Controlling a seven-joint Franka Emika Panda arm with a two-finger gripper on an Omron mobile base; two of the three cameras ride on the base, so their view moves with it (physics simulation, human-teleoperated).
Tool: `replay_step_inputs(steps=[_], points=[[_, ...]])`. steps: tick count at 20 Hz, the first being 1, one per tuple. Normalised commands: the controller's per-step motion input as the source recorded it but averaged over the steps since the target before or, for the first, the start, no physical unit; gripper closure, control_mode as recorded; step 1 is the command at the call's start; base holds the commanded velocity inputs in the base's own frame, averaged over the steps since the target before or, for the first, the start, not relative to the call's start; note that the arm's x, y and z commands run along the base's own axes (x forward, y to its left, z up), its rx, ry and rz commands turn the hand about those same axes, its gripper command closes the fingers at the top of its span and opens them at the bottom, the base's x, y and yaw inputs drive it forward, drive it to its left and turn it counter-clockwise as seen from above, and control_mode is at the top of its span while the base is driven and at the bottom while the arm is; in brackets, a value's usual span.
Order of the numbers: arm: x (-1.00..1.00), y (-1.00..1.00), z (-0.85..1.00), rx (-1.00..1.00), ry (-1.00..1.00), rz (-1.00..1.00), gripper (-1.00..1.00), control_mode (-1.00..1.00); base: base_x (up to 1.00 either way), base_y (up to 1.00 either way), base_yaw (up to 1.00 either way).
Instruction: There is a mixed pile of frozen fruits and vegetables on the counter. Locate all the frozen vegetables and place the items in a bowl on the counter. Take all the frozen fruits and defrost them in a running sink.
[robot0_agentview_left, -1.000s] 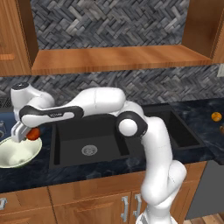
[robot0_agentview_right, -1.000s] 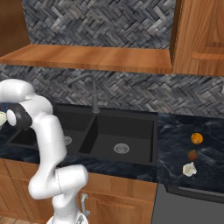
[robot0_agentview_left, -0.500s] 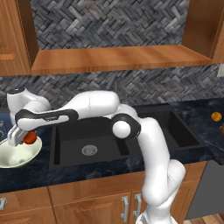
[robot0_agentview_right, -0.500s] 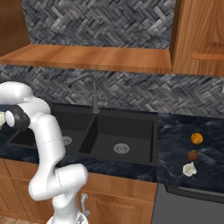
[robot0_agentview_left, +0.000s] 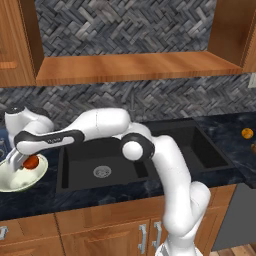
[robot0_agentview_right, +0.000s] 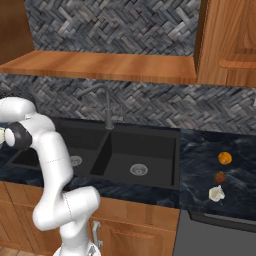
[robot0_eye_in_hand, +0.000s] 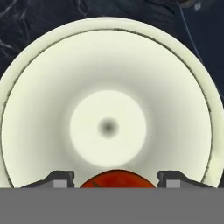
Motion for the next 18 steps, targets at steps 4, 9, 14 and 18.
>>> replay_step_inputs(steps=[4,9,14,18], points=[[0.05,0.17,-0.24,0.0,0.01,0.0,1.0,-1.0,0.0,0.0,0.0],[0.05,0.15,-0.21,0.0,0.01,0.0,1.0,-1.0,0.0,0.0,0.0],[0.06,0.13,-0.18,0.0,0.02,0.0,1.0,-1.0,0.0,0.0,0.0],[0.06,0.13,-0.14,0.0,0.04,0.0,1.0,-1.0,0.0,0.0,0.0]])
